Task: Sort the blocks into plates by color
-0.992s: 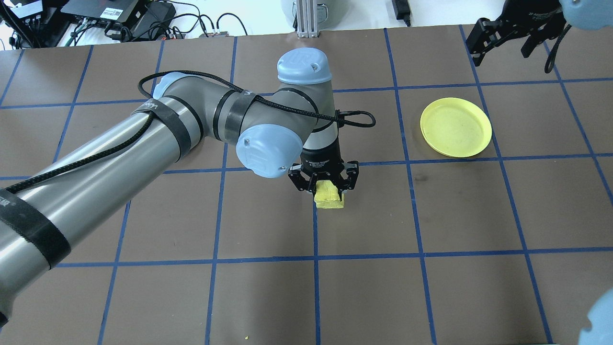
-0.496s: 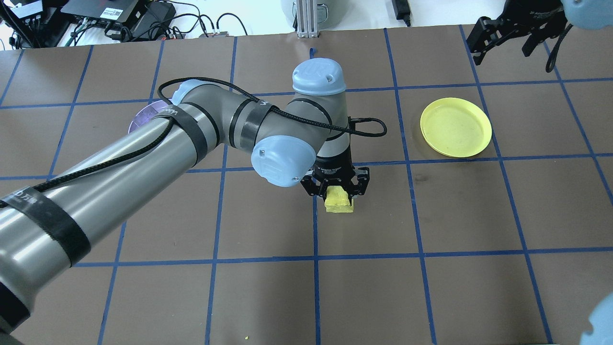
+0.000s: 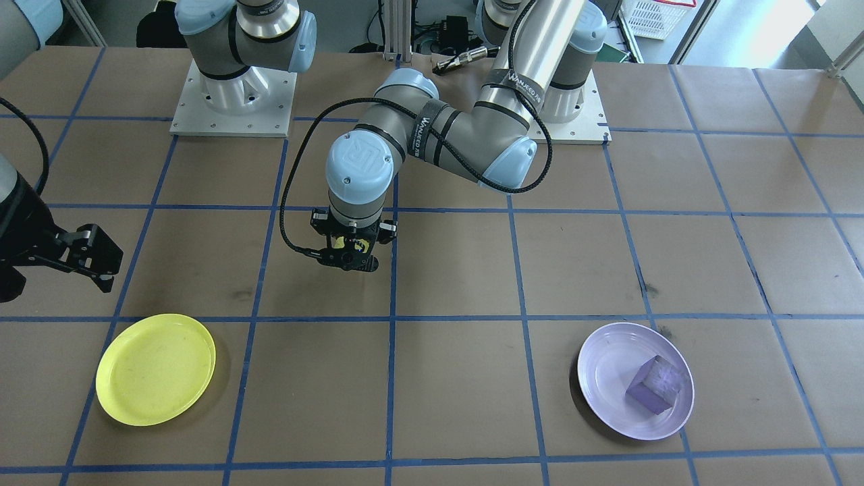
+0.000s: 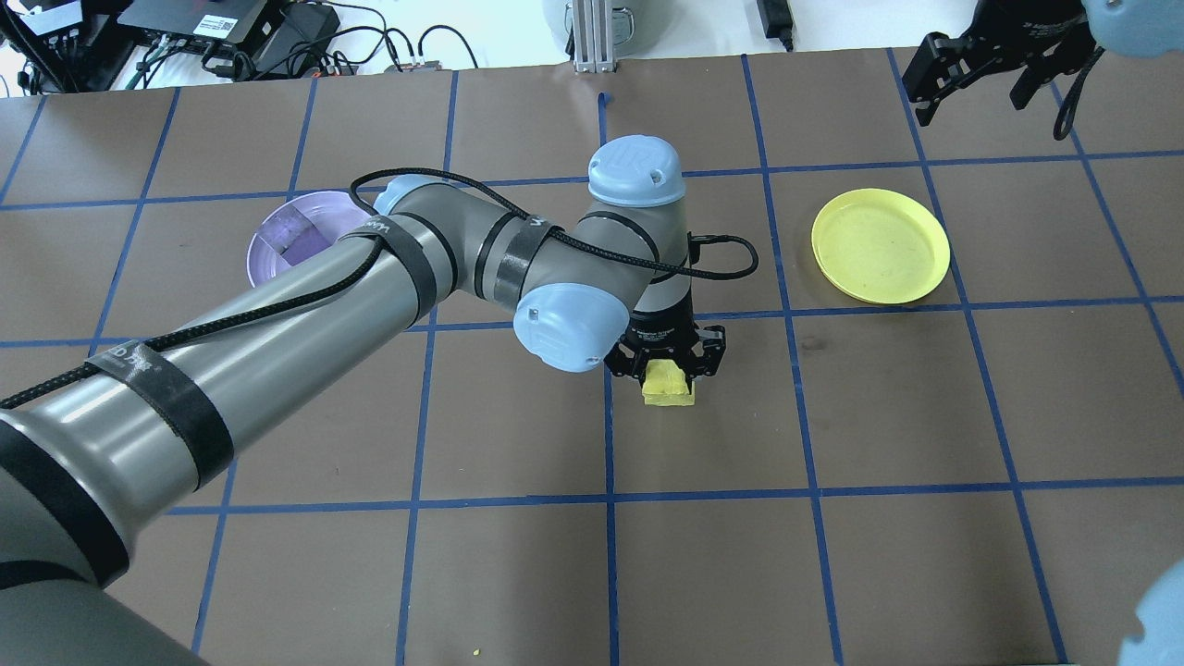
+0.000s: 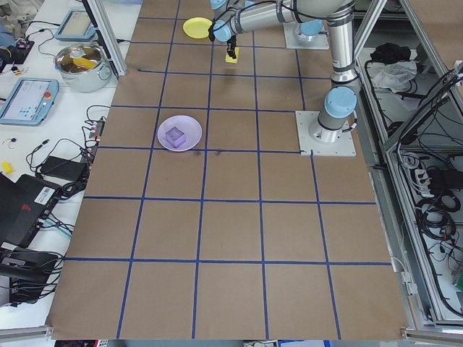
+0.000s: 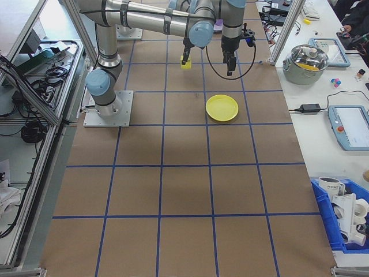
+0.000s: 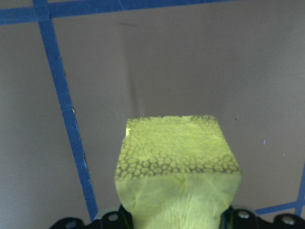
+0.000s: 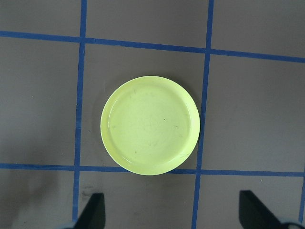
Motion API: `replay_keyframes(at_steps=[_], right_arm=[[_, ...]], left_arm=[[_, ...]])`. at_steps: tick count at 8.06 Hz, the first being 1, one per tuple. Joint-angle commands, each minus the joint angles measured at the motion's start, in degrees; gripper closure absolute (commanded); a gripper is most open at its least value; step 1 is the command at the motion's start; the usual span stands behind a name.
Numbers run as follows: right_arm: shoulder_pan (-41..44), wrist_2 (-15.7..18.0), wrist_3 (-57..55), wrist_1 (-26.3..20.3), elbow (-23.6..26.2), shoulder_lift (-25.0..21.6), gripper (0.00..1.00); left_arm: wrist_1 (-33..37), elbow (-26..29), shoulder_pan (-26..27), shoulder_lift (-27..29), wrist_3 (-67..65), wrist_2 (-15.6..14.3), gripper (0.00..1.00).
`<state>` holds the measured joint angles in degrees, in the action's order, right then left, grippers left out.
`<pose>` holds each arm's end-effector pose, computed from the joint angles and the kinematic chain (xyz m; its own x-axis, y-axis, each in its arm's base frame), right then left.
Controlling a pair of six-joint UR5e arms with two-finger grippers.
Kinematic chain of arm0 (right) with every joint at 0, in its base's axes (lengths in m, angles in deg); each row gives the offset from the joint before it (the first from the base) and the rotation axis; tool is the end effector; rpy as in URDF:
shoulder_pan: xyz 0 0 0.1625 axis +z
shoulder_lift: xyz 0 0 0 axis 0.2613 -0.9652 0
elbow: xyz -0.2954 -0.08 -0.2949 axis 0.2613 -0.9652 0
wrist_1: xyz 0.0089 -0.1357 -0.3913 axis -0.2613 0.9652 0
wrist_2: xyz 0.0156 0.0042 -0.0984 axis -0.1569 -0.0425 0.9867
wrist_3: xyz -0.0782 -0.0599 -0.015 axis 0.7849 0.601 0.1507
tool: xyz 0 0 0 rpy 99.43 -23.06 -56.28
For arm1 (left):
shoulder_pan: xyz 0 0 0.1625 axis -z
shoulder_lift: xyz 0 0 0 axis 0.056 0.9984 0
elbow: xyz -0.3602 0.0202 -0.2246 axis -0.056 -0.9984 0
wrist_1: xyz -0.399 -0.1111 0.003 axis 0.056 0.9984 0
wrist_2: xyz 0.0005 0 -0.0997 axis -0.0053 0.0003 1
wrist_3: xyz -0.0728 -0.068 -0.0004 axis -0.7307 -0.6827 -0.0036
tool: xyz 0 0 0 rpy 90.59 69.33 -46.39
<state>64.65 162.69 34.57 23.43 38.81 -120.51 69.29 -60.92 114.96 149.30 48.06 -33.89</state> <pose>0.0171 -0.6117 0.4573 -0.9920 -0.0709 0.1047 -0.0791 0.9939 -0.0765 -0.4270 -0.4698 0.2278 -0.9870 0.0821 0.1383 0.1122 0.9675 0.2265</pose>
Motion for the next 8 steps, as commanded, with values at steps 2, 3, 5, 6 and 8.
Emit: replay_keyframes(at_steps=[2, 3, 5, 6, 8], right_arm=[[-0.1, -0.3, 0.4, -2.4, 0.0, -0.2, 0.0], [-0.1, -0.4, 0.0, -2.4, 0.0, -0.2, 0.0], [-0.1, -0.1, 0.5, -2.6, 0.0, 0.1, 0.0], [-0.1, -0.2, 0.3, -2.6, 0.0, 0.2, 0.0], [-0.1, -0.5, 0.2, -2.2, 0.0, -0.1, 0.0]], left_arm=[[-8.6, 0.0, 0.0, 3.4, -0.3, -0.2, 0.51], [-12.7, -0.1, 0.0, 4.3, -2.0, -0.2, 0.22], [-17.6, -0.1, 0.1, 4.7, -3.6, 0.0, 0.0], [-17.5, 0.0, 0.0, 4.1, -3.2, 0.1, 0.0], [-15.0, 0.2, -0.7, 2.2, -1.5, -0.2, 0.0]])
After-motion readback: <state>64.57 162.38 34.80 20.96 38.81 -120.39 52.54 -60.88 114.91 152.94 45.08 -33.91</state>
